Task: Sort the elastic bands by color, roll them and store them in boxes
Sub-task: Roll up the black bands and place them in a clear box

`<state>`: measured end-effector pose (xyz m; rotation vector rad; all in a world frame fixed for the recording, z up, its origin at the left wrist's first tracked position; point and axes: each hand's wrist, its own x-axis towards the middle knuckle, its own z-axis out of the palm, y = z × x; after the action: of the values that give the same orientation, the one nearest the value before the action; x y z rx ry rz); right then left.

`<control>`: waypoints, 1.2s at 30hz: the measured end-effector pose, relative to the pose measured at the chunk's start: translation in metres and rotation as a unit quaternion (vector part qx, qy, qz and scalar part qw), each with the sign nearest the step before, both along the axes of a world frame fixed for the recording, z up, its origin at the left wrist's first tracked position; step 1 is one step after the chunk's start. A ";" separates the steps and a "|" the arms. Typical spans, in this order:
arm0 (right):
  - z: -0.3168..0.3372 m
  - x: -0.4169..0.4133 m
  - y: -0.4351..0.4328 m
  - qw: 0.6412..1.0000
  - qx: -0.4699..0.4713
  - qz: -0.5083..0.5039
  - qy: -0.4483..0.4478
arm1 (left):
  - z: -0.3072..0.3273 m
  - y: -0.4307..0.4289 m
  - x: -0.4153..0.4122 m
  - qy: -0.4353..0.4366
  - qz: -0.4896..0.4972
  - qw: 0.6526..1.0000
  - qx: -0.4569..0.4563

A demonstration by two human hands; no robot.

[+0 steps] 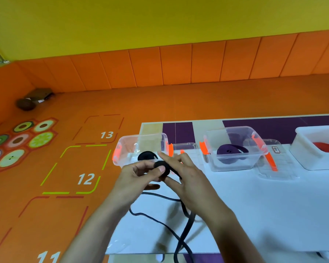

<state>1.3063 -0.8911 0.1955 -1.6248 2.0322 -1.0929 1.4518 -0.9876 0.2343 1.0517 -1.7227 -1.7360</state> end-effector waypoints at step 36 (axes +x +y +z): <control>0.020 -0.004 0.018 0.932 -0.100 0.025 -0.346 | -0.001 0.003 0.006 0.144 -0.005 0.990 0.000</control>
<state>1.3027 -0.8735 0.2151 -1.1190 1.4398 -1.6103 1.4575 -0.9848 0.2338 0.7507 -1.5485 -1.7928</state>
